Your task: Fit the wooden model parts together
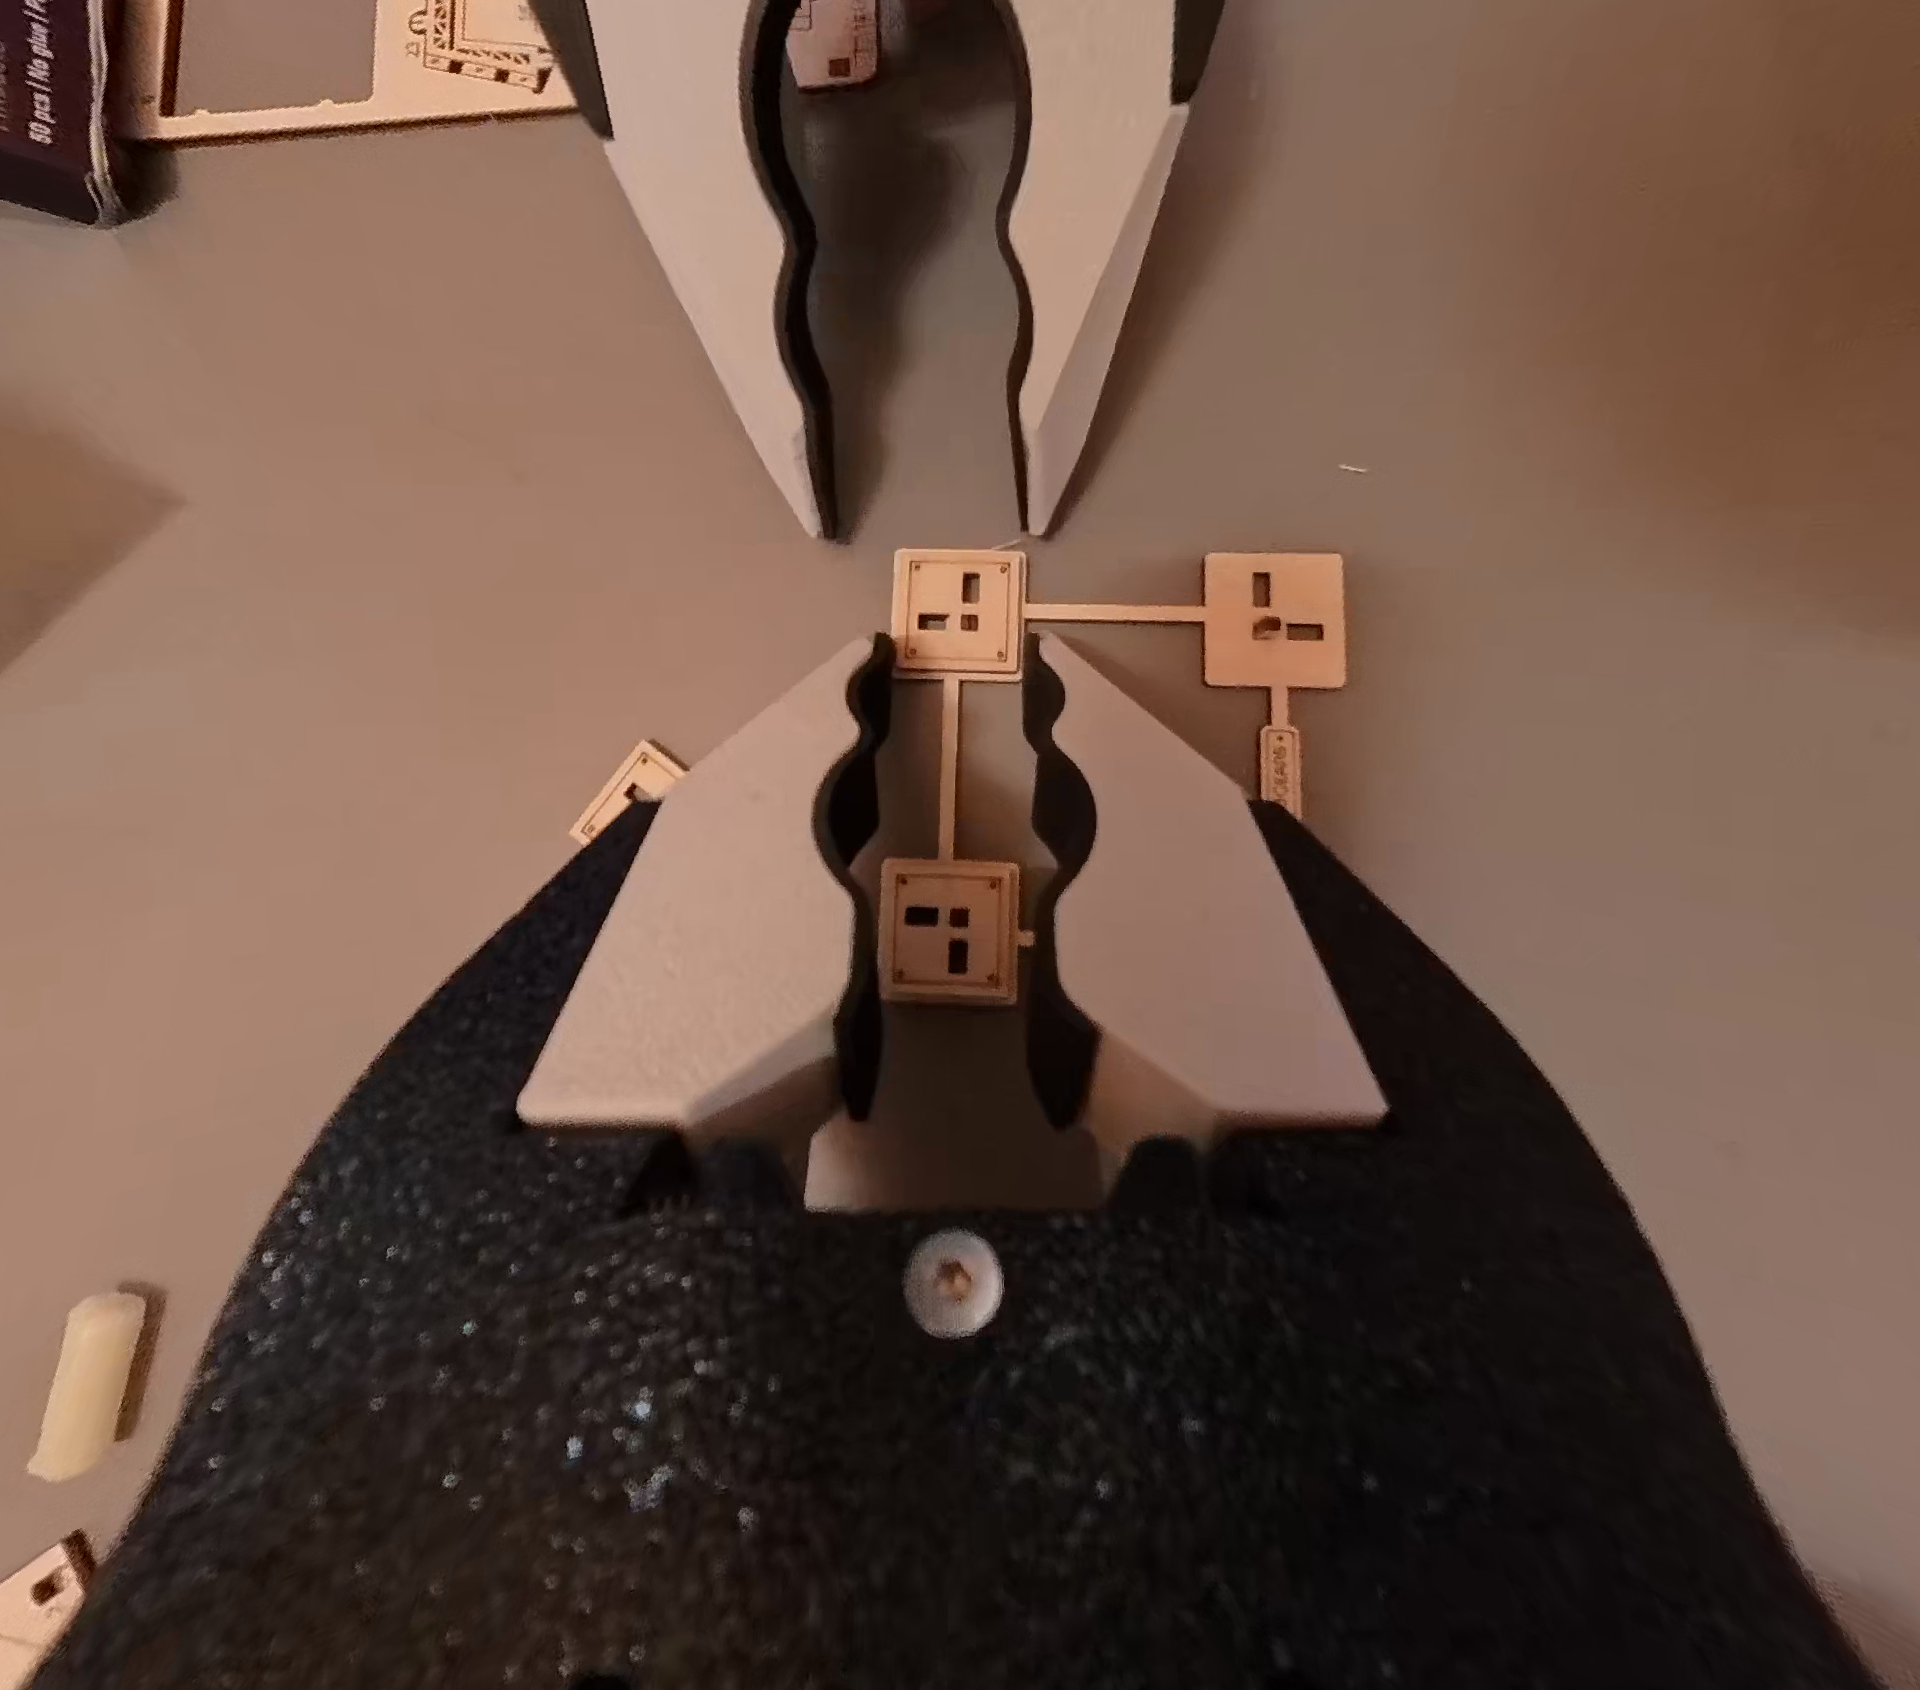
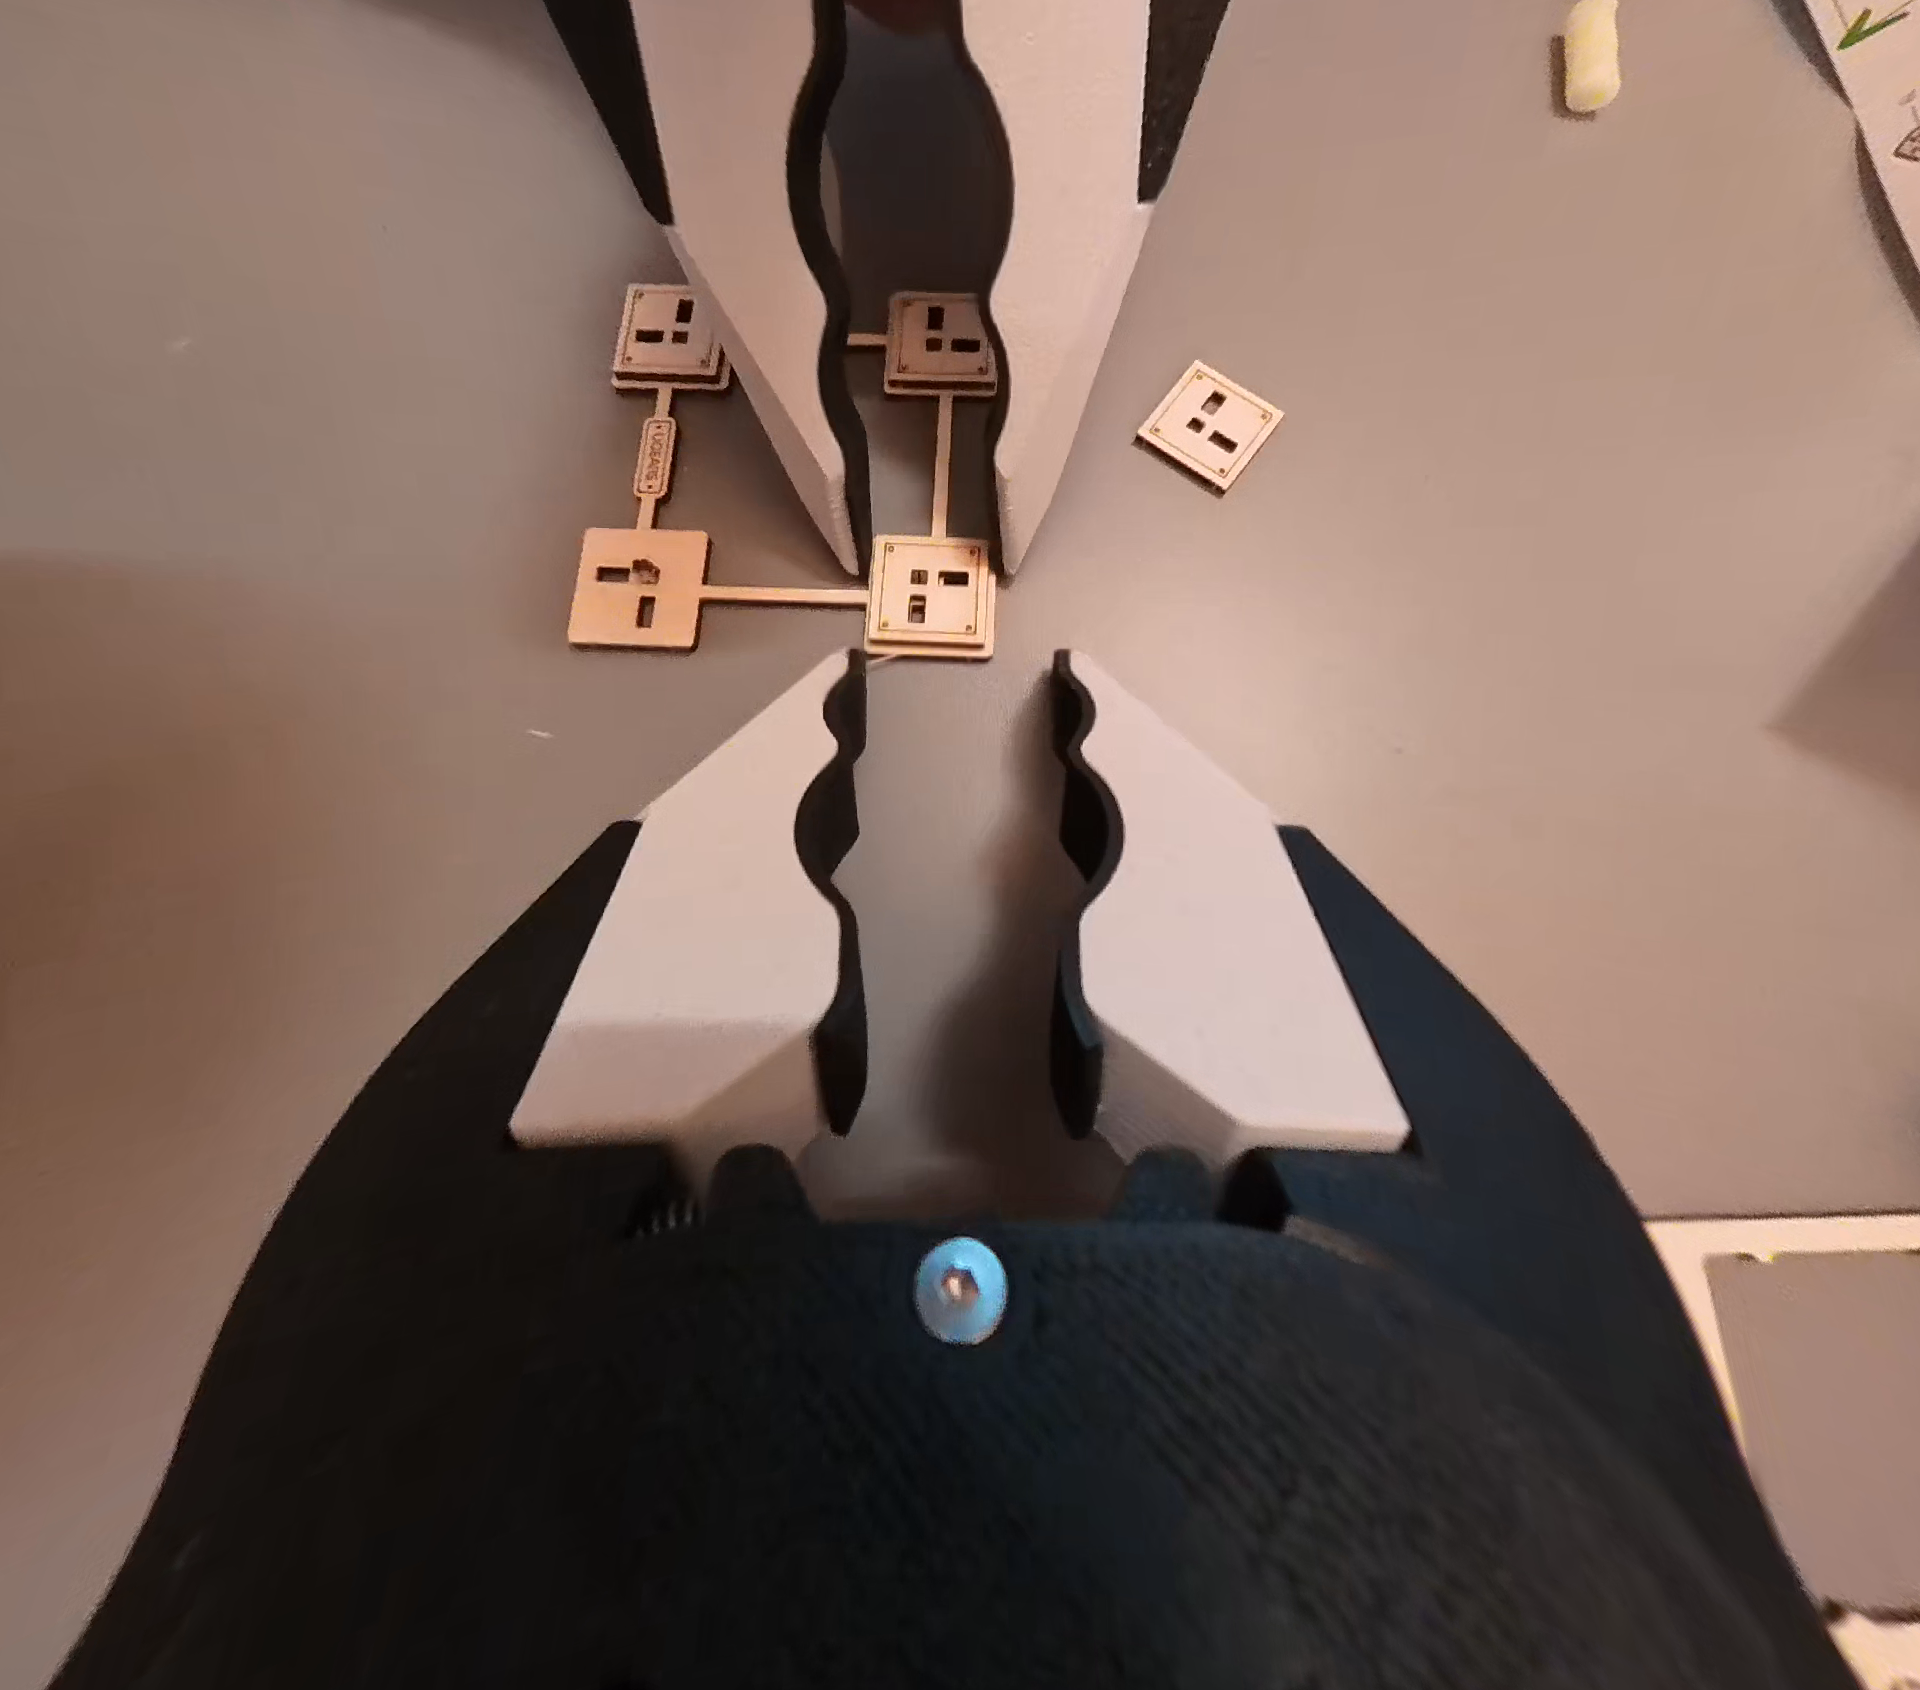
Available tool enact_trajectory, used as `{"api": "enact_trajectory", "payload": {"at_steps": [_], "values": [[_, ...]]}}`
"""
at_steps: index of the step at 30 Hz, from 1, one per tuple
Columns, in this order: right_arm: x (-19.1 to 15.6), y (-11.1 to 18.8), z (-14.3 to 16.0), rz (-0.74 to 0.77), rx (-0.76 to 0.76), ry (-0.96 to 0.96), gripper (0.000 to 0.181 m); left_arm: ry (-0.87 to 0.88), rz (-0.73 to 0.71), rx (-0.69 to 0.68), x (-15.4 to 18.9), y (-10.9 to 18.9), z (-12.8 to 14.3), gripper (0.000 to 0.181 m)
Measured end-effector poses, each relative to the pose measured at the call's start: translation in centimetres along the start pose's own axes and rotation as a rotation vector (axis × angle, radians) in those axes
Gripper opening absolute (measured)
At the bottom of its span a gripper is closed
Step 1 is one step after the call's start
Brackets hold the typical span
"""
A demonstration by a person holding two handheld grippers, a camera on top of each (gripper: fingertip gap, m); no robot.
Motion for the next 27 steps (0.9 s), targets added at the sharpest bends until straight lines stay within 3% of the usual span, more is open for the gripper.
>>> {"api": "enact_trajectory", "payload": {"at_steps": [4,8,10,15,18,22,27], "values": [[-0.4,0.4,-1.6,0.007,0.080,0.037,0.000,0.002,-0.009,-0.014,0.0,0.0,0.0,0.022],[-0.6,-0.3,-1.4,0.081,0.056,0.145,0.002,0.000,-0.015,-0.030,0.1,0.0,0.0,0.023],[-0.7,-0.5,-1.4,0.101,0.045,0.173,0.019,0.000,-0.014,-0.029,0.1,0.0,0.0,0.022],[-0.4,-0.8,-0.8,0.131,-0.010,0.224,0.000,-0.012,0.003,-0.020,0.3,0.0,0.0,0.022],[-0.5,-0.7,-0.7,0.120,-0.003,0.209,0.000,-0.008,0.000,-0.022,0.3,0.0,0.0,0.022],[-1.3,-0.4,-2.2,0.115,0.096,0.166,0.023,-0.015,-0.001,-0.032,0.4,0.0,0.0,0.022],[-1.1,-1.2,-0.9,0.122,0.019,0.196,0.020,-0.015,0.004,-0.023,0.4,0.0,0.0,0.022]]}}
Point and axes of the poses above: each gripper's, where its closed fingertips meet, y back along the fingers, z out of its underside, x = y × z across the jaws, the point moved 2 cm from there along y, back along the fingers, and after that the axes turned 13 degrees about x, right-handed, at the moved point
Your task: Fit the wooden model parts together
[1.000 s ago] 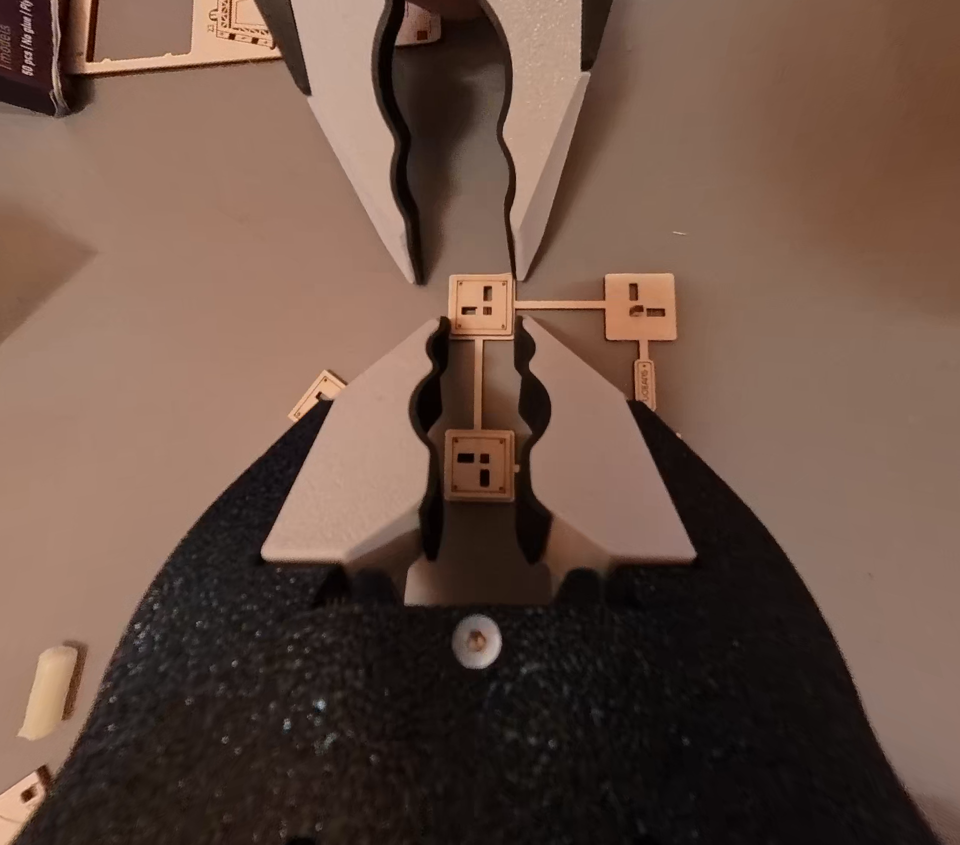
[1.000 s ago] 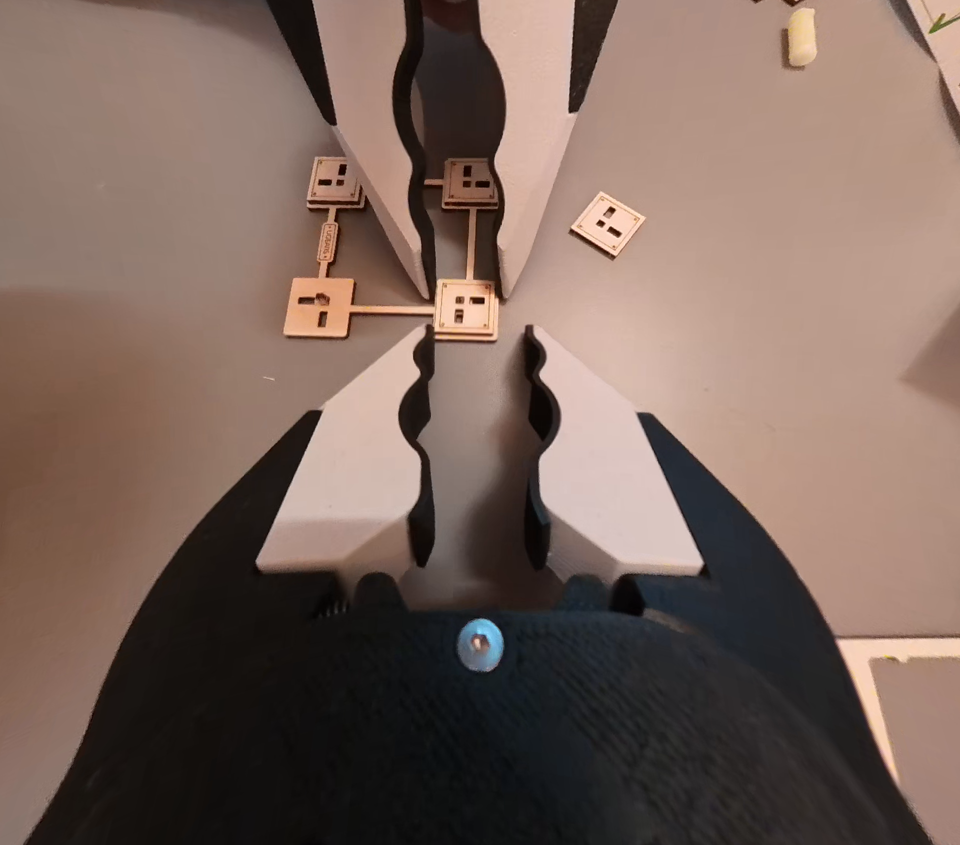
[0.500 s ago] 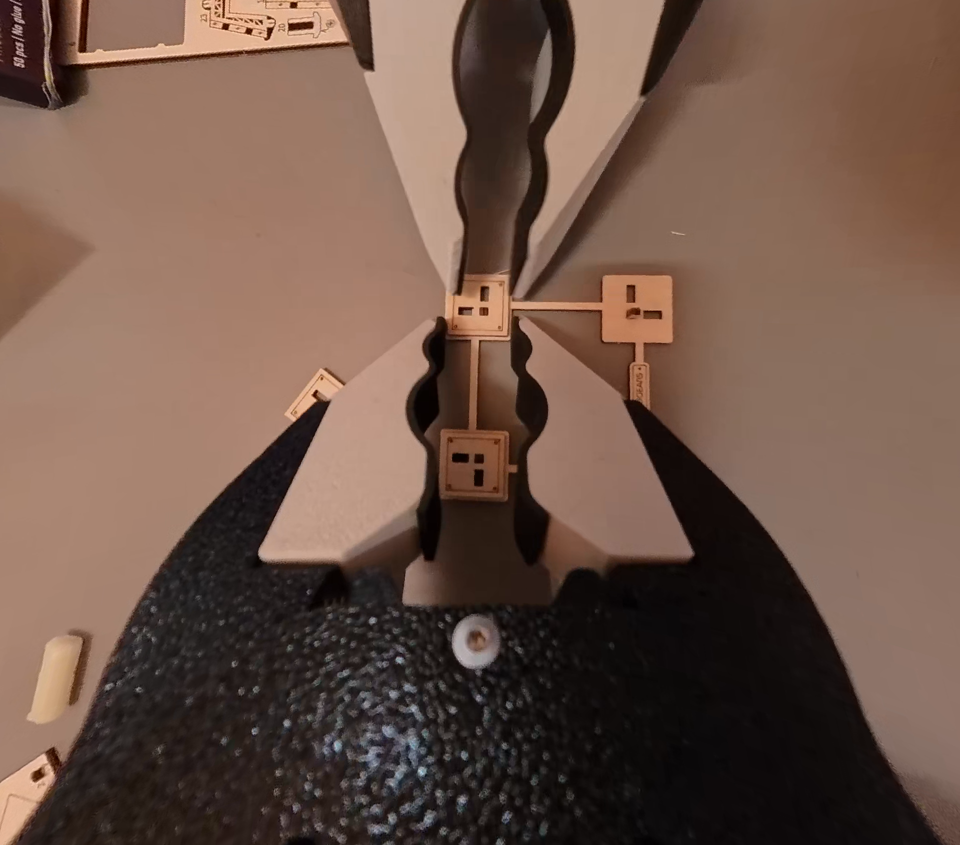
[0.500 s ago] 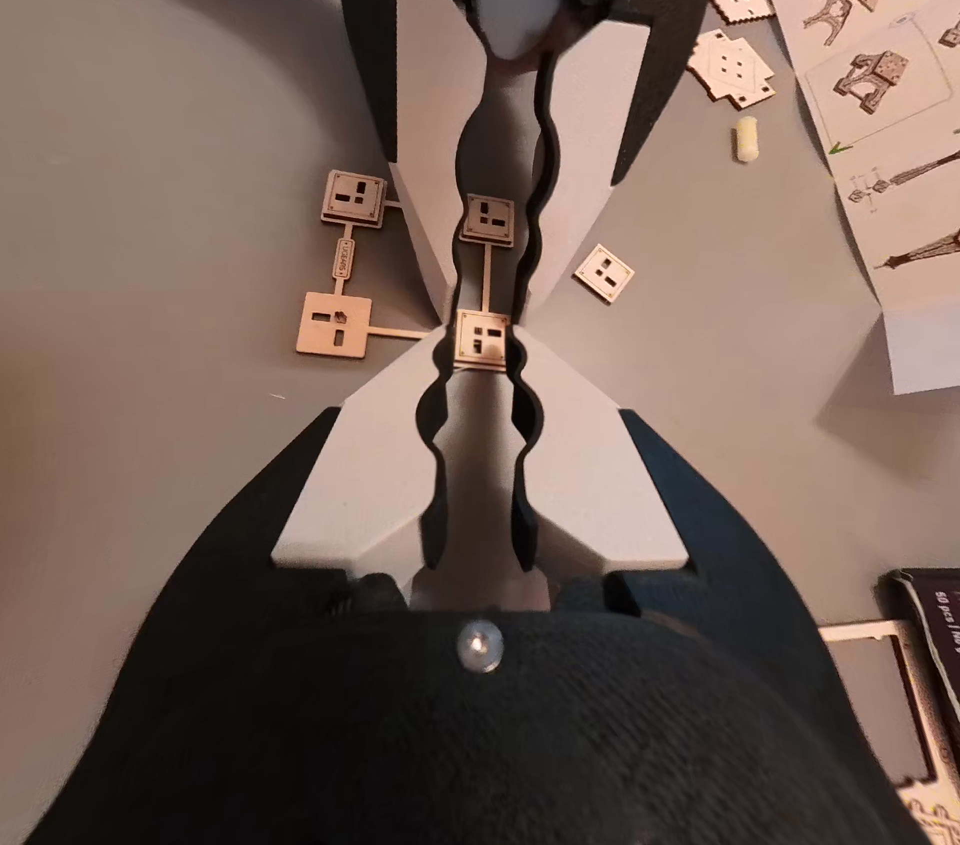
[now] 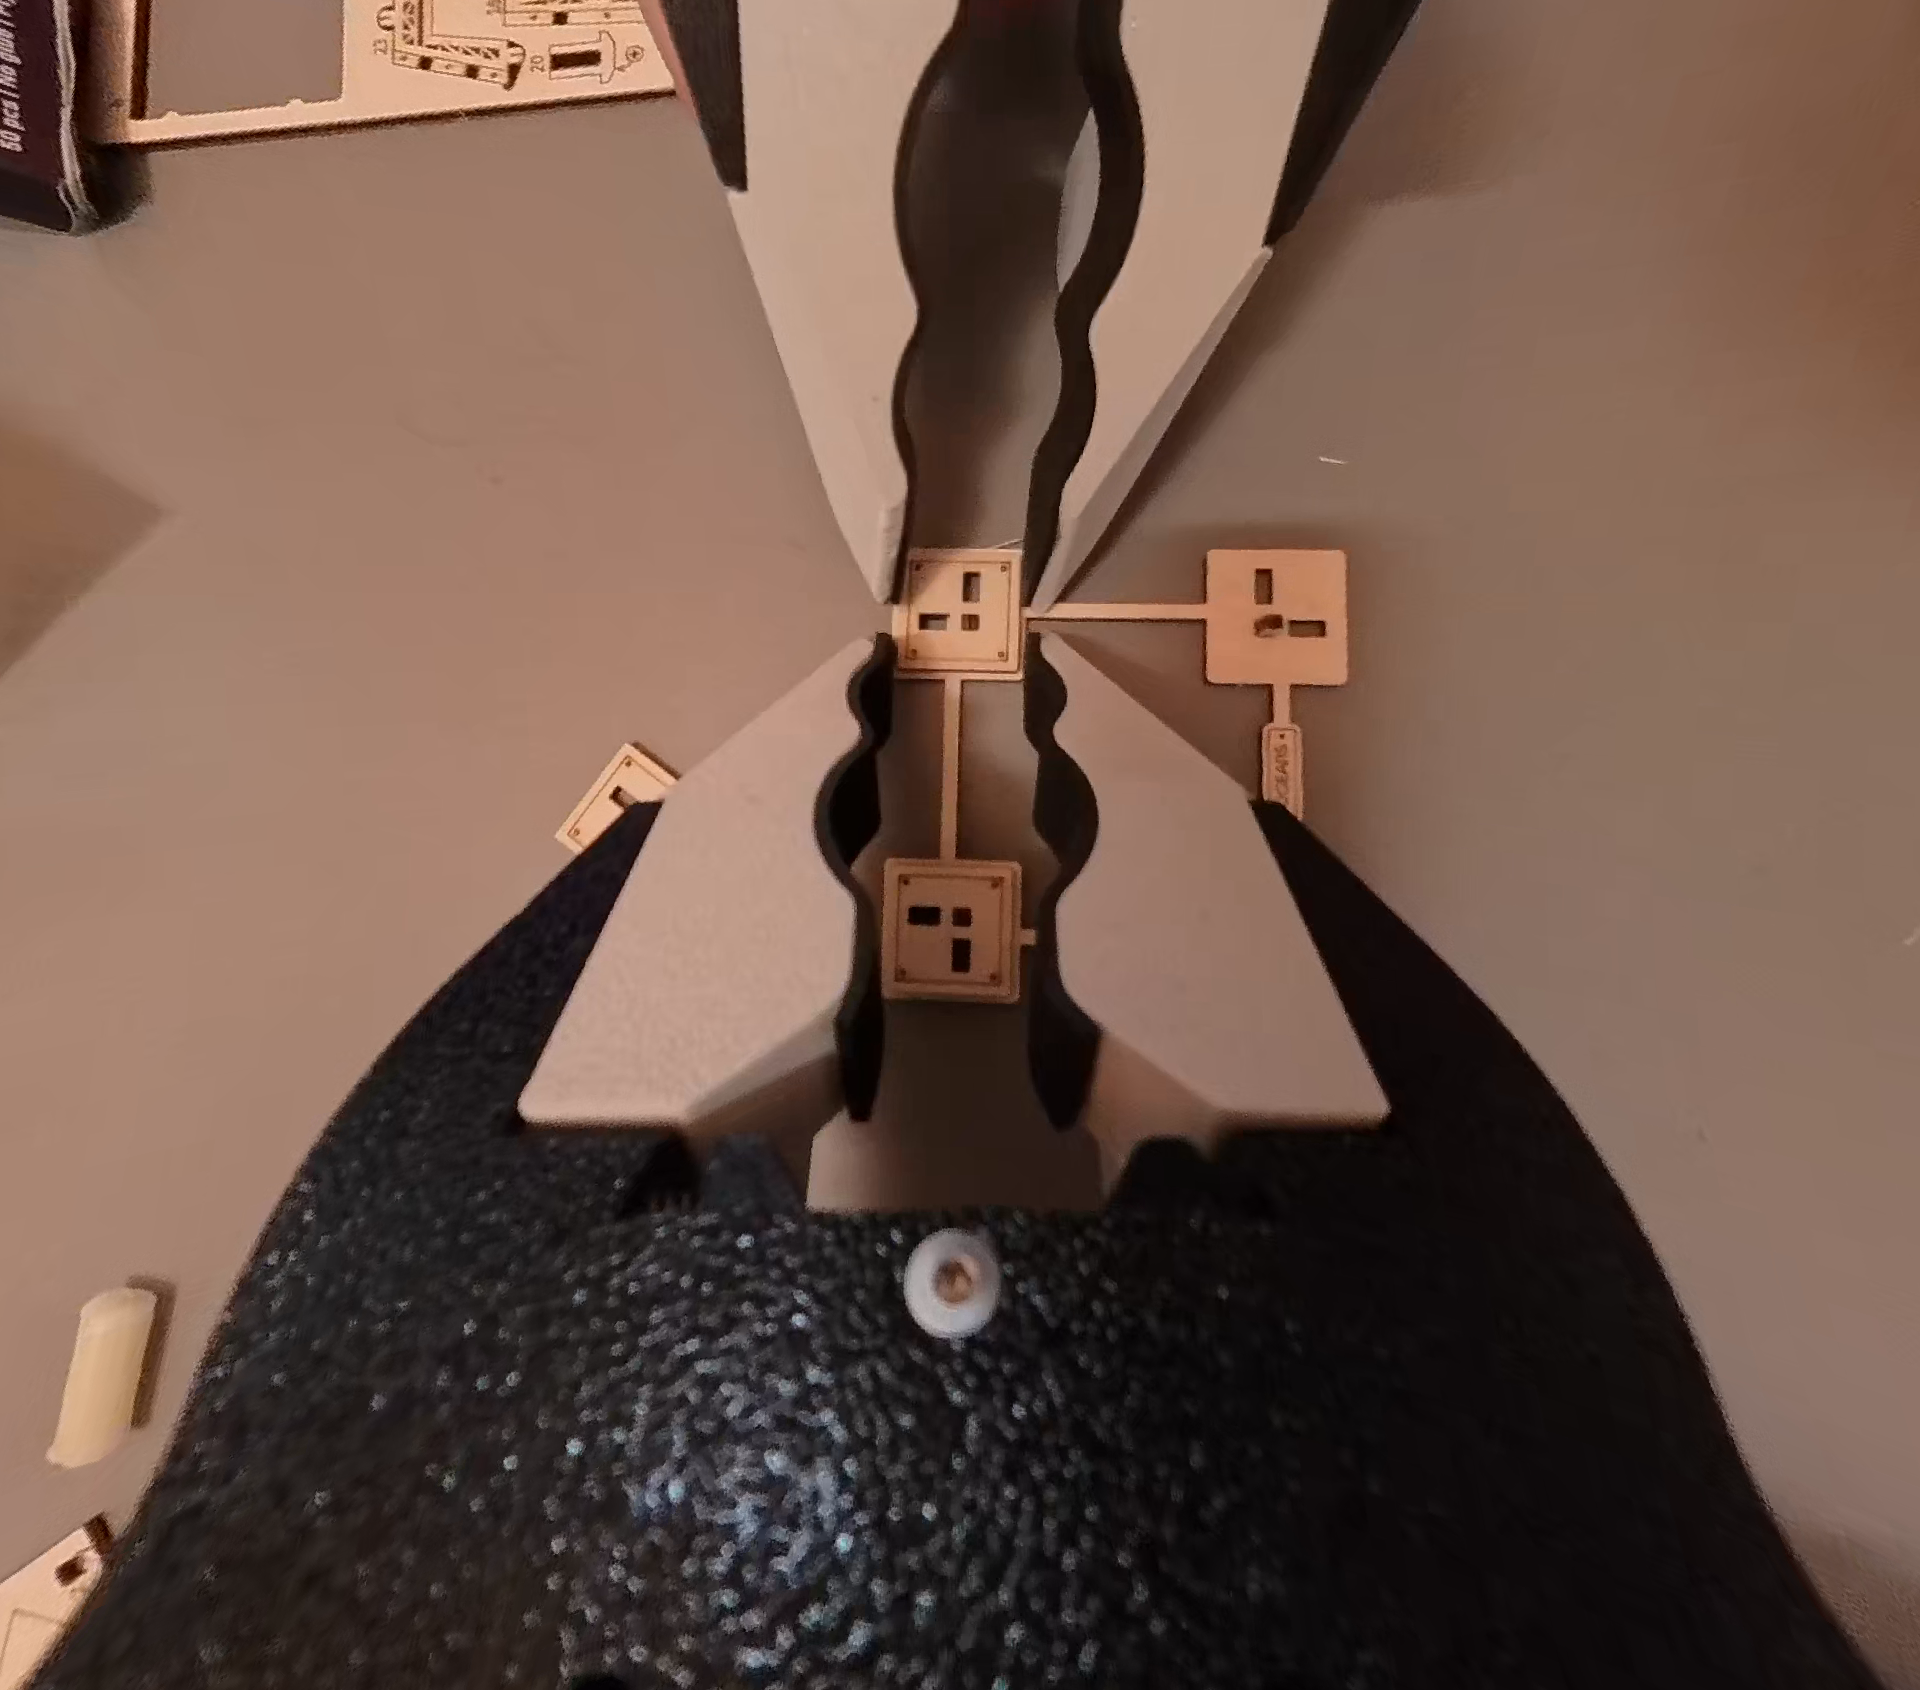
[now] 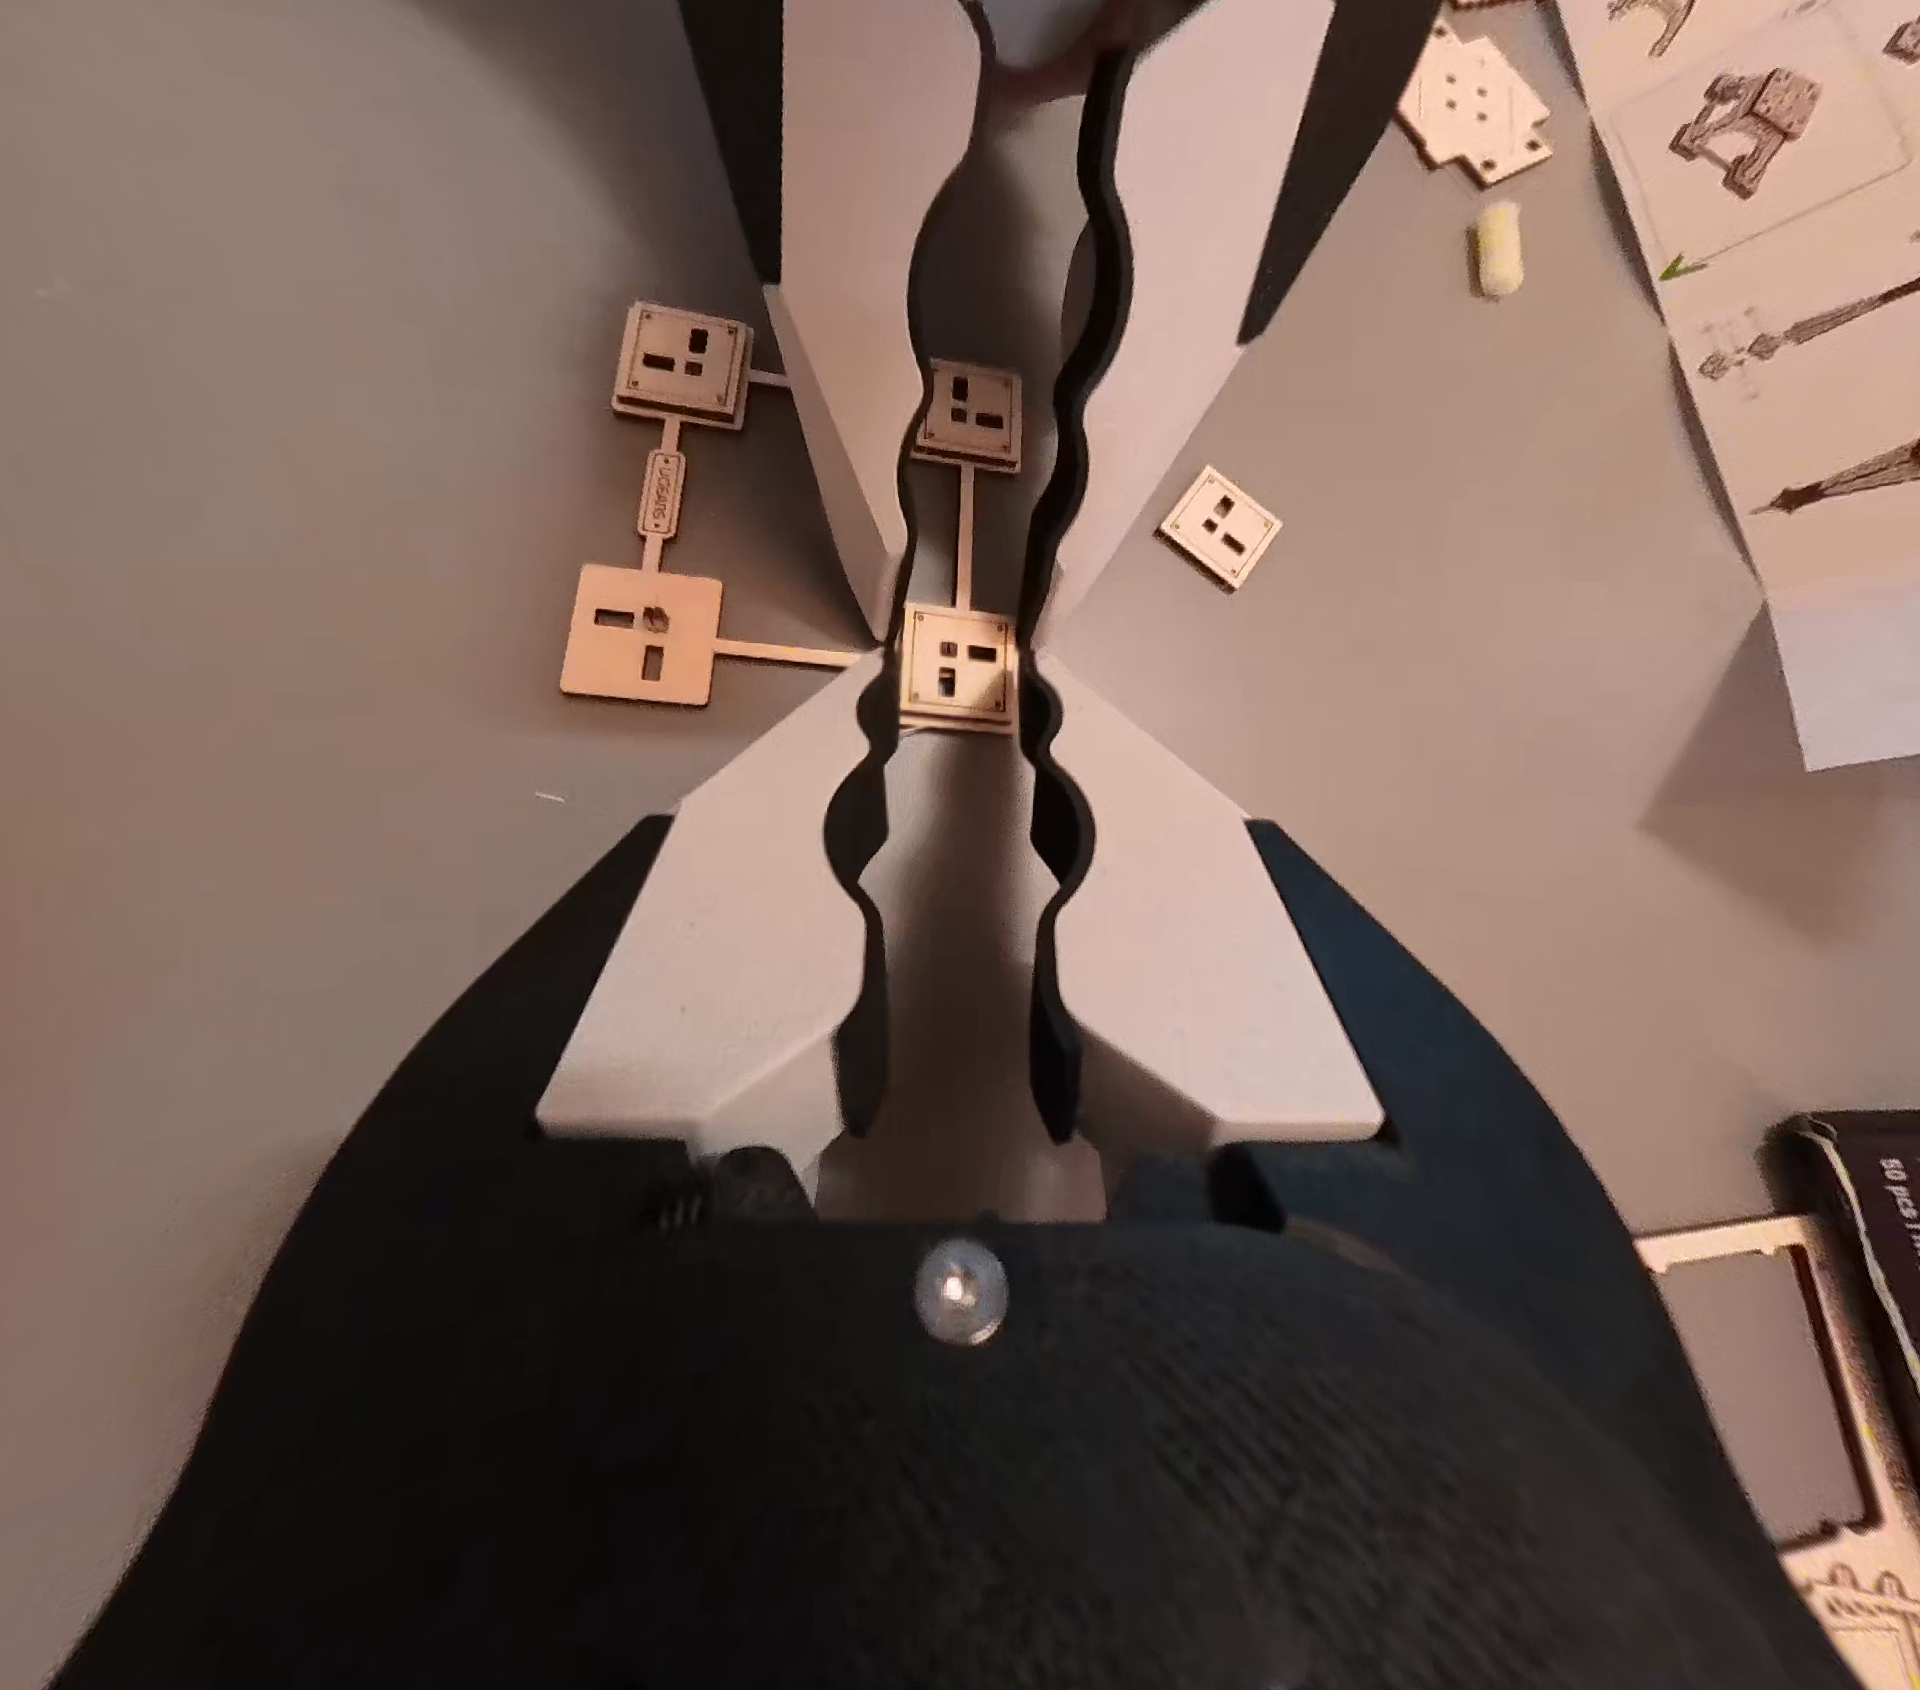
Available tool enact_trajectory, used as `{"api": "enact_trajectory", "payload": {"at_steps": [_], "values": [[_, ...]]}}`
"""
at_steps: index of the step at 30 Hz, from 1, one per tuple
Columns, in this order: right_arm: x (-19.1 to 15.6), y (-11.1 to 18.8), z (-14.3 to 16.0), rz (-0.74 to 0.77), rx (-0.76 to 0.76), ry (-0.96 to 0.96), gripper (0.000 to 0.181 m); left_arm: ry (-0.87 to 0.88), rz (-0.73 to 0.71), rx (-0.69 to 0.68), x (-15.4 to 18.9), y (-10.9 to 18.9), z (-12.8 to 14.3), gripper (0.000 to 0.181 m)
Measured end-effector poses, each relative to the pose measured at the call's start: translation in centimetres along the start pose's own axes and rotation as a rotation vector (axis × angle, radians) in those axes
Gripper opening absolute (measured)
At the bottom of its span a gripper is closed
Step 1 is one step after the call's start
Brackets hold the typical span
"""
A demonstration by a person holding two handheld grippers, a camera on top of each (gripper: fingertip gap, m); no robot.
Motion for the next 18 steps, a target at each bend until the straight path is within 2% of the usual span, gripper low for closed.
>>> {"api": "enact_trajectory", "payload": {"at_steps": [10,14,16,18], "values": [[-0.20,-0.03,0.07,-0.154,0.039,-0.116,0.010,-0.018,0.012,0.026,-0.13,-0.01,0.04,0.023],[-0.18,0.07,0.02,-0.155,0.044,-0.123,0.010,-0.015,0.013,0.028,-0.12,-0.02,0.03,0.023],[0.40,0.31,0.23,-0.098,0.040,-0.141,0.022,-0.014,0.012,0.028,-0.12,-0.01,0.03,0.023],[0.19,0.48,0.53,-0.110,0.024,-0.163,0.026,-0.010,0.012,0.032,-0.12,-0.01,0.03,0.023]]}}
Point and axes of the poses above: each gripper's, where its closed fingertips meet, y back along the fingers, z out of its underside, x = y × z across the jaws, the point moved 2 cm from there along y, back along the fingers, and after that the axes turned 13 degrees about x, right-handed, at the moved point
